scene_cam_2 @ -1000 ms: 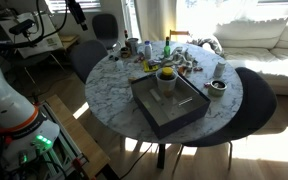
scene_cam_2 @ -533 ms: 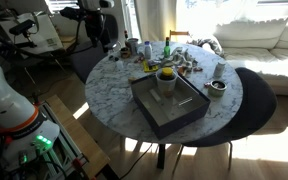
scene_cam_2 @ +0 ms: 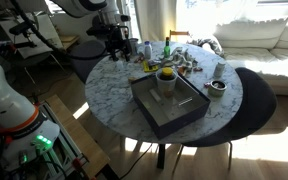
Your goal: Put the far left wood piece on the transparent cup
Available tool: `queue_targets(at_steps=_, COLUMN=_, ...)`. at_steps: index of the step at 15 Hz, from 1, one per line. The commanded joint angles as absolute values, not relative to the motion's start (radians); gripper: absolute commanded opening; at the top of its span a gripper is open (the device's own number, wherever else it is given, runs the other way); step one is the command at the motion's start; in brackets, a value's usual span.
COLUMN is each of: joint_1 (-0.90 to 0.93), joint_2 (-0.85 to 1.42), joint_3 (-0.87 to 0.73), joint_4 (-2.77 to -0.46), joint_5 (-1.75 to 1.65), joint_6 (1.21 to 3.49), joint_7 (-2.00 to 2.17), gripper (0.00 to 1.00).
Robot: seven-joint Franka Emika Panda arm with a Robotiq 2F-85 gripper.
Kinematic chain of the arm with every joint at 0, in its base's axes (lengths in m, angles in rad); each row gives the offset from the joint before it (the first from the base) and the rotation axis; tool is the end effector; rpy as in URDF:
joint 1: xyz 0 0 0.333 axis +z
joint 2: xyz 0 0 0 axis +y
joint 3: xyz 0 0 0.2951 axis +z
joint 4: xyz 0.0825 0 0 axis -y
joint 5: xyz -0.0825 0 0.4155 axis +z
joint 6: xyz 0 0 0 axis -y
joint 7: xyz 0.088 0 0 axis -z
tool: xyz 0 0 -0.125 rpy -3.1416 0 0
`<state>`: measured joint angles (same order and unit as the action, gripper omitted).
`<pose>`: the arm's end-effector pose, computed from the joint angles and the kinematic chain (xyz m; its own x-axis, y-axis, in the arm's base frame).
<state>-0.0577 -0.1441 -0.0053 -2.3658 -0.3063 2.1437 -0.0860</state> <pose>0.4973 -0.0487 0.3214 0.9758 0.1838 -0.1181 0.2069 -0.9510 0.2299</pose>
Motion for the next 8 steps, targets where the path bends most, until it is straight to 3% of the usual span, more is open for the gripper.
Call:
queue_targets(at_steps=1, joint_1=-0.05, joint_2=-0.141, joint_3=-0.013, joint_4=-2.359, joint_5=-0.308, joint_6=2.141, joint_7=-0.085, gripper=1.0)
queue_targets(at_steps=8, joint_1=-0.037, joint_2=-0.101, joint_3=-0.024, joint_4=-2.338, joint_5=-0.248, joint_6=2.204, joint_7=-0.19, gripper=1.0)
